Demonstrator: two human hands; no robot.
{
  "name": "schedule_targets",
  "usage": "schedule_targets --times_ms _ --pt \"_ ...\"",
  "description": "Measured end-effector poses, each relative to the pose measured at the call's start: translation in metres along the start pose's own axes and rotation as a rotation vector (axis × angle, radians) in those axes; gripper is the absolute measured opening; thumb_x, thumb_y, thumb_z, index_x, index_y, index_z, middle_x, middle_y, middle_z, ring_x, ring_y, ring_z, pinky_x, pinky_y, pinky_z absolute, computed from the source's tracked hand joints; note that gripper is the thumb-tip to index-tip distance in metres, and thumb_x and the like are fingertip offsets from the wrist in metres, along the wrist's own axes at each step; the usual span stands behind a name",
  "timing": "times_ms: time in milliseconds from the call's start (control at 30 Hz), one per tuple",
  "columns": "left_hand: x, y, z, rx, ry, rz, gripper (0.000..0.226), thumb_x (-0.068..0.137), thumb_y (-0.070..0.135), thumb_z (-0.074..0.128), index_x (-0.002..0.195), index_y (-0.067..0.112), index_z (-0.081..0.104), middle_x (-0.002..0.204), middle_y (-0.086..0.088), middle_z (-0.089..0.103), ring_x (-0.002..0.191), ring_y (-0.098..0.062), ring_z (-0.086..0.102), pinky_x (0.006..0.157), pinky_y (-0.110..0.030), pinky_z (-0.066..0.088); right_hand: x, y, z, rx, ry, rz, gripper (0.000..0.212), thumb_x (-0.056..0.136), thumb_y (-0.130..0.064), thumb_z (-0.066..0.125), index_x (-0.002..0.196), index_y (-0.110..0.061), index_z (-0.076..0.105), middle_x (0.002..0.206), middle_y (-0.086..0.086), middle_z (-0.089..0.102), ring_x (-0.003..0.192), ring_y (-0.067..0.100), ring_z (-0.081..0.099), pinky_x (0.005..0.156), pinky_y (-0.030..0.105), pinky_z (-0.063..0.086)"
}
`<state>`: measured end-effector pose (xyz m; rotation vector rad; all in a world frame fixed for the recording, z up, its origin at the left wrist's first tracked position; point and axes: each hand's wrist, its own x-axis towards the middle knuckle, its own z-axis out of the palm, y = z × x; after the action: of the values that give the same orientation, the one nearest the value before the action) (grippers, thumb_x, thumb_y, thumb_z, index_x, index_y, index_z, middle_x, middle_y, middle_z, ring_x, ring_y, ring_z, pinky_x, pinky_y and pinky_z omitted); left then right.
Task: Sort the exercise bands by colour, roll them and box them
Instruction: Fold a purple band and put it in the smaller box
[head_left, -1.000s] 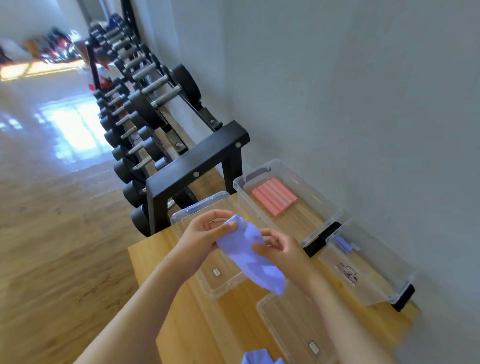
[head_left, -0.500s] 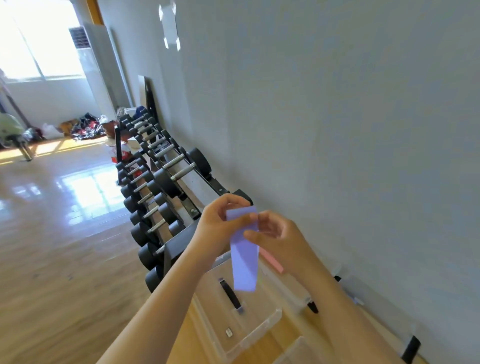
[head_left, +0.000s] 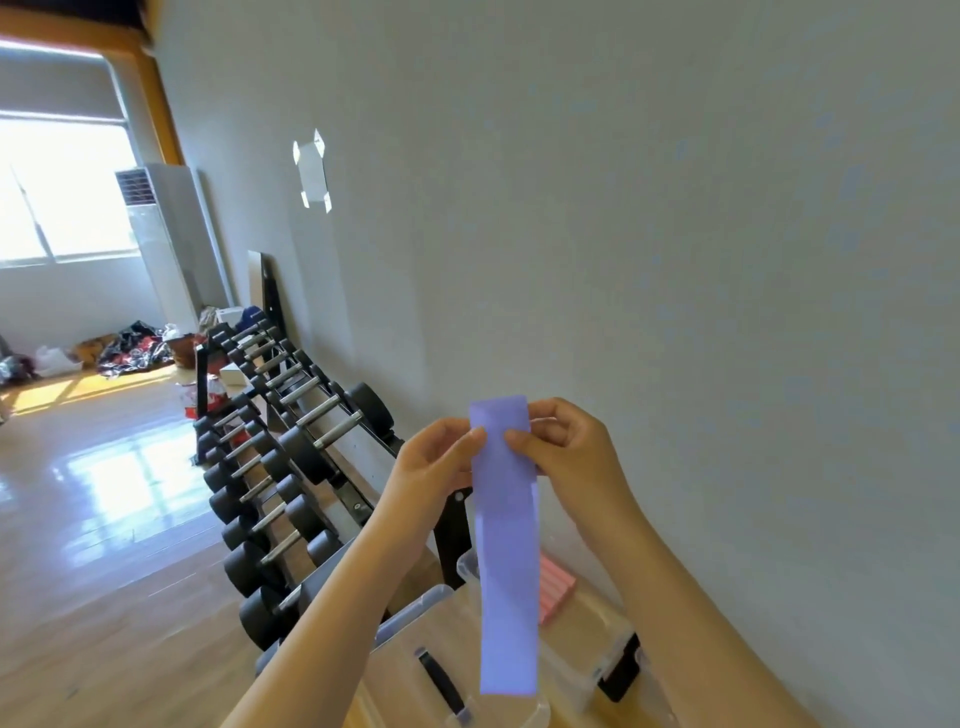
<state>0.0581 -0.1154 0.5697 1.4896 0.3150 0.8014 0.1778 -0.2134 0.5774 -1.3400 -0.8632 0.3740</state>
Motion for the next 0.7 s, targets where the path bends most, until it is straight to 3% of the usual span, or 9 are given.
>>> schedule_targets --times_ms 100,267,567,700 --pt "0.002 0.008 0.004 0.075 0.024 0.064 0.012 0.092 0.002 0.059 0.101 0.002 0.067 0.097 -0.019 0.071 0.086 -0.024 0.068 0.079 -0.037 0.056 -0.001 -0.008 -0.005 0.025 0.000 -0.011 0.022 0.082 0.004 0.067 0.091 -0.015 0.063 0.086 0.009 0.073 0.081 0.021 0.068 0.081 0.041 0.055" --pt "0.001 0.023 0.010 0.099 0.022 0.105 0.017 0.090 -0.006 0.059 0.104 0.001 0.067 0.099 -0.020 0.072 0.089 -0.027 0.070 0.083 -0.041 0.055 -0.005 -0.019 -0.012 0.076 -0.045 0.008 0.029 0.077 -0.011 0.076 0.102 -0.019 0.063 0.091 0.002 0.075 0.088 0.020 0.071 0.081 0.037 0.056" --pt "-0.003 0.034 0.018 0.103 -0.052 0.107 0.035 0.082 -0.011 0.066 0.108 0.011 0.067 0.096 -0.010 0.074 0.091 -0.023 0.071 0.077 -0.027 0.055 -0.008 -0.037 -0.019 0.062 0.043 -0.067 0.013 0.083 -0.012 0.074 0.092 -0.016 0.066 0.088 0.005 0.073 0.079 0.017 0.068 0.070 0.030 0.055" --pt "-0.005 0.038 0.025 0.084 -0.084 0.119 0.022 0.091 0.001 0.061 0.108 0.014 0.067 0.094 -0.002 0.074 0.090 -0.017 0.071 0.077 -0.027 0.056 -0.011 -0.039 -0.024 0.045 0.079 -0.097 0.014 0.083 -0.012 0.074 0.091 -0.020 0.066 0.091 0.002 0.073 0.082 0.015 0.069 0.070 0.025 0.052"
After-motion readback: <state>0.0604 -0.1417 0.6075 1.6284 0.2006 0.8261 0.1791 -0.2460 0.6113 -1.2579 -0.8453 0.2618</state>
